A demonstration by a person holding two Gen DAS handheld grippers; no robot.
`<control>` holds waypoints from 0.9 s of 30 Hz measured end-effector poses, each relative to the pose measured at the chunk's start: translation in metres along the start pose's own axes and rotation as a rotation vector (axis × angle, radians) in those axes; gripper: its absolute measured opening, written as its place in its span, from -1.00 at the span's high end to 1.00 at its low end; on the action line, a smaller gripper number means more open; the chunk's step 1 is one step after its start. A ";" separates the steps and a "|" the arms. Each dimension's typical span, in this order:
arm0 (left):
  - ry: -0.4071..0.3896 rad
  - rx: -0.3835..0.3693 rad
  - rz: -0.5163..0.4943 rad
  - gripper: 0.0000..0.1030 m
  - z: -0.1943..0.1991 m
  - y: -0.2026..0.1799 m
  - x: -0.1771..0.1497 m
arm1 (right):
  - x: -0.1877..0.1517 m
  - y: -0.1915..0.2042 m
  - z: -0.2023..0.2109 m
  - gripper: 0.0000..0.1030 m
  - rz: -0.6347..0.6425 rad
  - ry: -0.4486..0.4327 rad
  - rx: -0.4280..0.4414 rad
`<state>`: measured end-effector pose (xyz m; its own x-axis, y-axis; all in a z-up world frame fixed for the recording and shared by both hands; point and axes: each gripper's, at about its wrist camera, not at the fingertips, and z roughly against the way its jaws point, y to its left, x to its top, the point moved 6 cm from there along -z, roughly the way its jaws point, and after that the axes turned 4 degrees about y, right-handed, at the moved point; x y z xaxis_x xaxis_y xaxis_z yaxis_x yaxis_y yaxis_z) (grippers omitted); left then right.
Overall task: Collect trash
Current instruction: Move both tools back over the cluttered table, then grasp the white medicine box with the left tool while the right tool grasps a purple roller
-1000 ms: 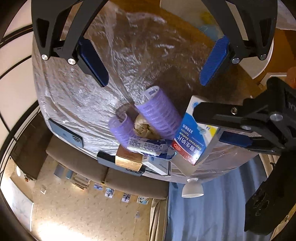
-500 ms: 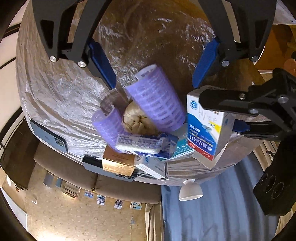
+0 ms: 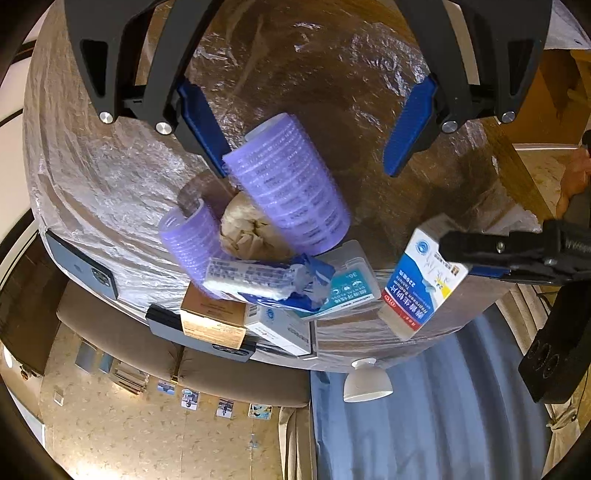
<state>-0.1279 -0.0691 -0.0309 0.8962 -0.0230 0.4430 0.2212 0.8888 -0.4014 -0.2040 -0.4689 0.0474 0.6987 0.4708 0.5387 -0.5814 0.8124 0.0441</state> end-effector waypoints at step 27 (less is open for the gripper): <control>-0.029 0.084 -0.027 -0.41 -0.017 -0.012 0.025 | 0.005 -0.003 -0.013 0.00 -0.072 0.012 -0.011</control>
<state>-0.1018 -0.0884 -0.0289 0.8788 -0.0350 0.4758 0.2105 0.9235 -0.3208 -0.1932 -0.4642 0.0395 0.7431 0.4152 0.5247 -0.5250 0.8480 0.0725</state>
